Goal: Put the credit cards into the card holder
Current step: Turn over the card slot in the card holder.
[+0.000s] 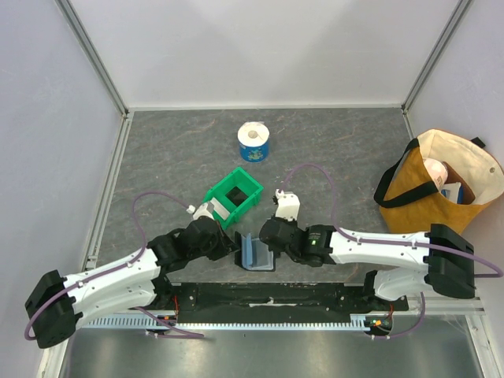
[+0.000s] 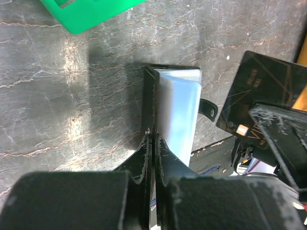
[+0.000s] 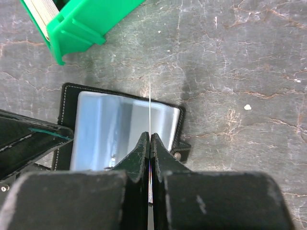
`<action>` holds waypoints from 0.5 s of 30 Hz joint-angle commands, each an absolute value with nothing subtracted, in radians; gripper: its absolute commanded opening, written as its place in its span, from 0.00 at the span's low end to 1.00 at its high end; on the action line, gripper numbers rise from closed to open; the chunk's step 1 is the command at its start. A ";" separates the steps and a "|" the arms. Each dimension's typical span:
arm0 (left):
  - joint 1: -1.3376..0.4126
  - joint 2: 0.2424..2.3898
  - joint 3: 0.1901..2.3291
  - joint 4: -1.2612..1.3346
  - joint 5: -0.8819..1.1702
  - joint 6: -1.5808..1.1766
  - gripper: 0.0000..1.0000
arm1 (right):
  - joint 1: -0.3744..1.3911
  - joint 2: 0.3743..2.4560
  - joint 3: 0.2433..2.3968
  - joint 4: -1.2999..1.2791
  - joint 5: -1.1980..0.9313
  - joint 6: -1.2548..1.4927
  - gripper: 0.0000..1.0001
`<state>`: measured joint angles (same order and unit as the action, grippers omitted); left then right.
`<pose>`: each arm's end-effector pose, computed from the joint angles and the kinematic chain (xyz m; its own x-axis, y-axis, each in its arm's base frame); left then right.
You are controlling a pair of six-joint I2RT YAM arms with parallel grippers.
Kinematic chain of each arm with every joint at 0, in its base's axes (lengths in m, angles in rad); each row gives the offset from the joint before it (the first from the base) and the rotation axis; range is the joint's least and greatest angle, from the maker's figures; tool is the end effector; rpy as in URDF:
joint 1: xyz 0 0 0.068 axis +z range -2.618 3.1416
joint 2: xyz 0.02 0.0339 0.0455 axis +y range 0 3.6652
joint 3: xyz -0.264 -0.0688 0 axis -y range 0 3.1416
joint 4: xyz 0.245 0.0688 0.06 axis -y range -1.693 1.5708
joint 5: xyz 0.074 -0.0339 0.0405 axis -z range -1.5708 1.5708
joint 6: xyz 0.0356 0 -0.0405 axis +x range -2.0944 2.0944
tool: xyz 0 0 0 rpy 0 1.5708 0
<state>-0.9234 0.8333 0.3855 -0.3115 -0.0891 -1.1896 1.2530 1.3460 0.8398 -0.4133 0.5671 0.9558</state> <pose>0.1043 -0.1326 0.1816 -0.8558 -0.4011 -0.3267 -0.1043 0.7523 -0.6505 0.1018 0.2482 0.2218 -0.7147 0.0321 -0.6987 -0.2006 0.9476 0.2487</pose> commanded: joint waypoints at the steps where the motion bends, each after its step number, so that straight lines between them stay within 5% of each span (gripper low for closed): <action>1: -0.945 0.850 0.391 -0.336 -0.109 -1.190 0.02 | 1.256 1.283 0.848 -0.433 0.640 0.996 0.00; 15: -0.950 0.796 0.137 -0.230 -0.146 -1.313 0.02 | 1.256 1.315 0.767 -0.318 0.477 1.022 0.00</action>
